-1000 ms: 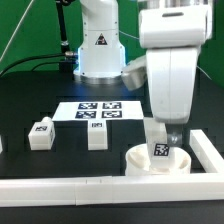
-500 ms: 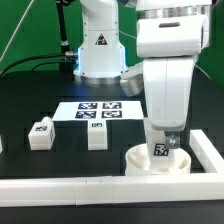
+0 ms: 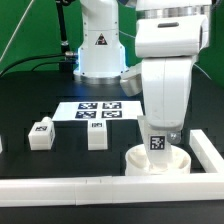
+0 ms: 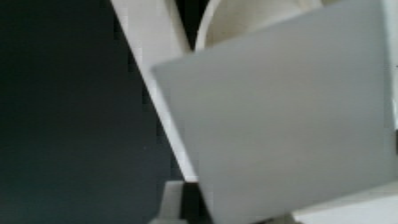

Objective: Assemble stool

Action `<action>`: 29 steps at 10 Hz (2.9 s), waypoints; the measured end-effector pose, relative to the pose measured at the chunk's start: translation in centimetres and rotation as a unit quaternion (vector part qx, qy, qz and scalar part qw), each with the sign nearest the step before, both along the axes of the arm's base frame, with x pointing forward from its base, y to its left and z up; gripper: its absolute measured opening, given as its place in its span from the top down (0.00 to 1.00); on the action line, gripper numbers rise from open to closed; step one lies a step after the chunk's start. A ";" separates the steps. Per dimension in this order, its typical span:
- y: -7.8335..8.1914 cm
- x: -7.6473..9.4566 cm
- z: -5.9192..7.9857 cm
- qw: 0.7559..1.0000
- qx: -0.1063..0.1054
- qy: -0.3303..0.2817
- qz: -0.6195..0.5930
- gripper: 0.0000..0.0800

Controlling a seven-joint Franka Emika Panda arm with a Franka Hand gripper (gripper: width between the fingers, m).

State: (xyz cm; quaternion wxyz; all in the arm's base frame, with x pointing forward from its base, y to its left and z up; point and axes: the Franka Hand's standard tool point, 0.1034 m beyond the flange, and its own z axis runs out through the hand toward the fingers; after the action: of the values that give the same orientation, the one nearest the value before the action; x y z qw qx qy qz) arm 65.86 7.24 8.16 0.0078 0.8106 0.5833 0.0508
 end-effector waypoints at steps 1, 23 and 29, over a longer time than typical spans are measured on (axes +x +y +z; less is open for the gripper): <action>0.0 0.0 0.0 1.000 0.000 0.000 -0.003 0.99; -1.7 -1.0 0.8 0.996 -0.027 0.022 0.084 0.19; -1.9 -1.1 0.7 0.998 -0.024 0.026 0.048 0.57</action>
Offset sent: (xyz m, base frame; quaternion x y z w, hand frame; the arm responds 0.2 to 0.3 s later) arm 0.0000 0.0000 0.0000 0.0000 0.0000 0.0000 1.0000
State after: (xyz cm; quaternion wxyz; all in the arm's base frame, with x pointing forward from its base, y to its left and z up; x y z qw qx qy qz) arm 64.74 5.34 8.88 0.0096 0.7822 0.6228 0.0161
